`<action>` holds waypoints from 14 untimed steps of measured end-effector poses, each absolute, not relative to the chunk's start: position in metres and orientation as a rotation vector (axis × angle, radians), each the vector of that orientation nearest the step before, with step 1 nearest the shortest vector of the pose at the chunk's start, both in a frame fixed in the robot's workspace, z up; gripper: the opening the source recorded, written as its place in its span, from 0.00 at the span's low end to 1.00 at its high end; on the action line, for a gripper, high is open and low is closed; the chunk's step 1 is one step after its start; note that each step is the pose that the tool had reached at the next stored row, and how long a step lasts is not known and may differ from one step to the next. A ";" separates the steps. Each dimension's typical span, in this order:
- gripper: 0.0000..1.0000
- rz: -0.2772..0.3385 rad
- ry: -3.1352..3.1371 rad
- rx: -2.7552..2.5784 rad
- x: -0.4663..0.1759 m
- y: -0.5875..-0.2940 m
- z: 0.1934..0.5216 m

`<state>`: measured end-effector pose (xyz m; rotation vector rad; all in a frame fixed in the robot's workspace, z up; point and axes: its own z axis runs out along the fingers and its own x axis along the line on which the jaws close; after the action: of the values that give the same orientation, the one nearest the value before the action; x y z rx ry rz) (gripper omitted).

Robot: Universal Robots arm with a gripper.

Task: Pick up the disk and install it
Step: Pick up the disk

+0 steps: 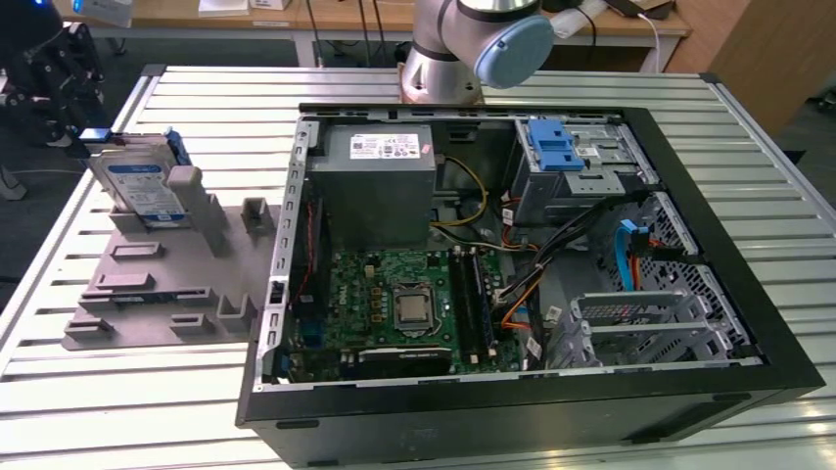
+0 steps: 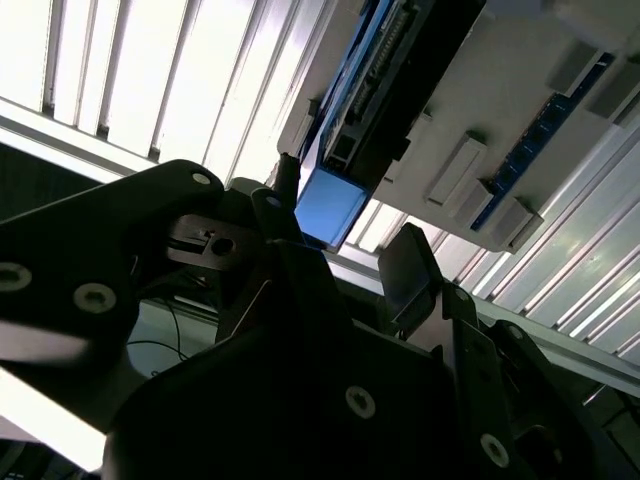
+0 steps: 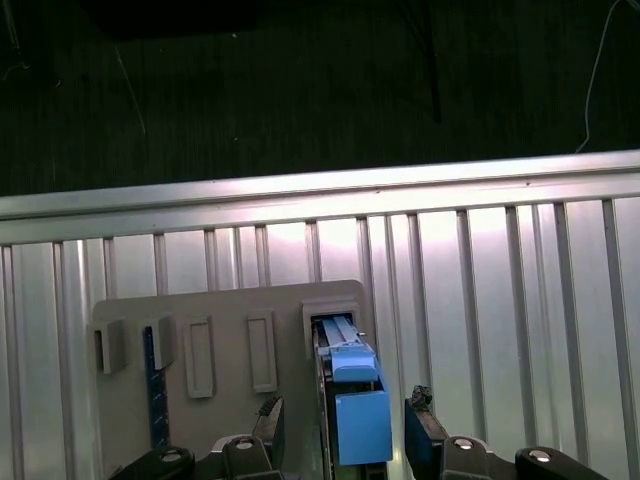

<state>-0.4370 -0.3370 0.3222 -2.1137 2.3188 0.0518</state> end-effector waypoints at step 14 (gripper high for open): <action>0.59 0.052 2.318 -2.115 -0.437 -0.333 0.312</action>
<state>-0.4370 -0.3335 0.3119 -2.1150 2.3178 0.0518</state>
